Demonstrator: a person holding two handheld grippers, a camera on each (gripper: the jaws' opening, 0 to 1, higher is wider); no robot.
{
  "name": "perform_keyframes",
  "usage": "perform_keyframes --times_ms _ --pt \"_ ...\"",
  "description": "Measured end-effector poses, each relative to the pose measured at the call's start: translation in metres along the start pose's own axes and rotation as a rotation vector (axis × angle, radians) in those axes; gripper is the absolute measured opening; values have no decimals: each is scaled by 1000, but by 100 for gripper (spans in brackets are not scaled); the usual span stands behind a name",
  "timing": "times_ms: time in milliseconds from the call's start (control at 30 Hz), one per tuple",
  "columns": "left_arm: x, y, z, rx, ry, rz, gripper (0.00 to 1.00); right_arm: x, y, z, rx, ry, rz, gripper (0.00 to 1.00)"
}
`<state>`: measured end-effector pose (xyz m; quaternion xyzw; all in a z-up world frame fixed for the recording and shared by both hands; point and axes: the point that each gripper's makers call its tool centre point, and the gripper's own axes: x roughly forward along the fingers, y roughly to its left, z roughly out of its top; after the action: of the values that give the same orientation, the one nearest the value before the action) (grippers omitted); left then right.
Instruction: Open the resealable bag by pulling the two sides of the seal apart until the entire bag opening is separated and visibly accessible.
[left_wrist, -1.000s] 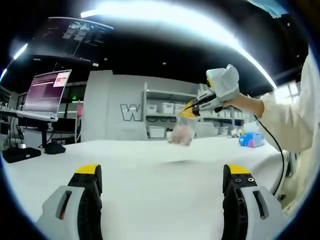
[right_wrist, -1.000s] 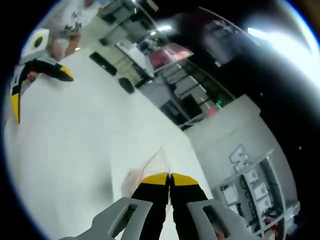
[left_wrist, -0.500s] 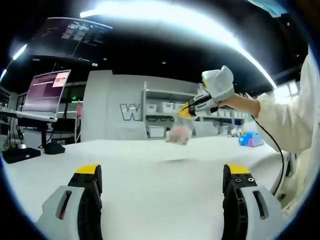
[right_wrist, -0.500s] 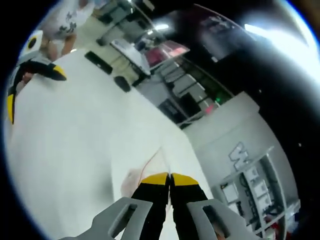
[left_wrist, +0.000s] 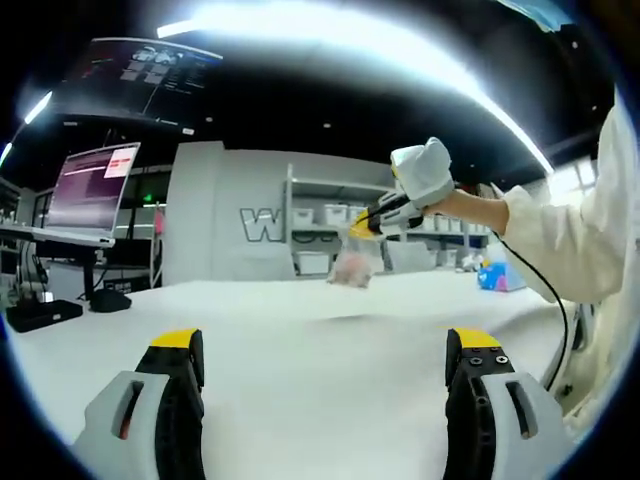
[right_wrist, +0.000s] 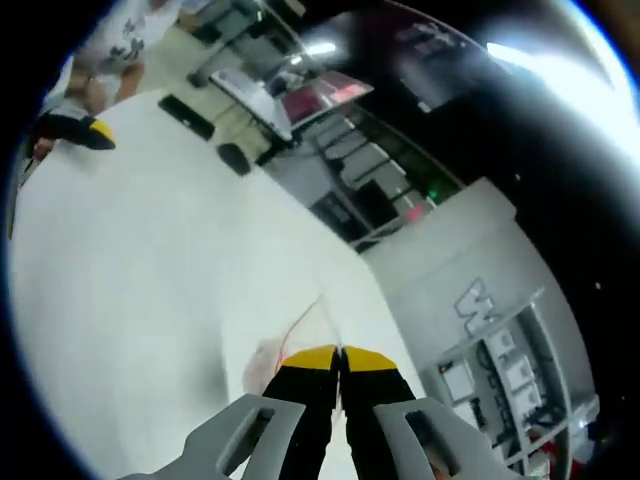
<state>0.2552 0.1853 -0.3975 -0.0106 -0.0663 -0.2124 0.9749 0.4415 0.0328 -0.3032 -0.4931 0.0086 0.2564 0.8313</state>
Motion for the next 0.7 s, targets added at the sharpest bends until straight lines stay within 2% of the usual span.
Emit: perform_keyframes --times_ms 700 --pt "-3 -1 4 11 -4 5 100 15 -9 -15 -30 30 -14 0"
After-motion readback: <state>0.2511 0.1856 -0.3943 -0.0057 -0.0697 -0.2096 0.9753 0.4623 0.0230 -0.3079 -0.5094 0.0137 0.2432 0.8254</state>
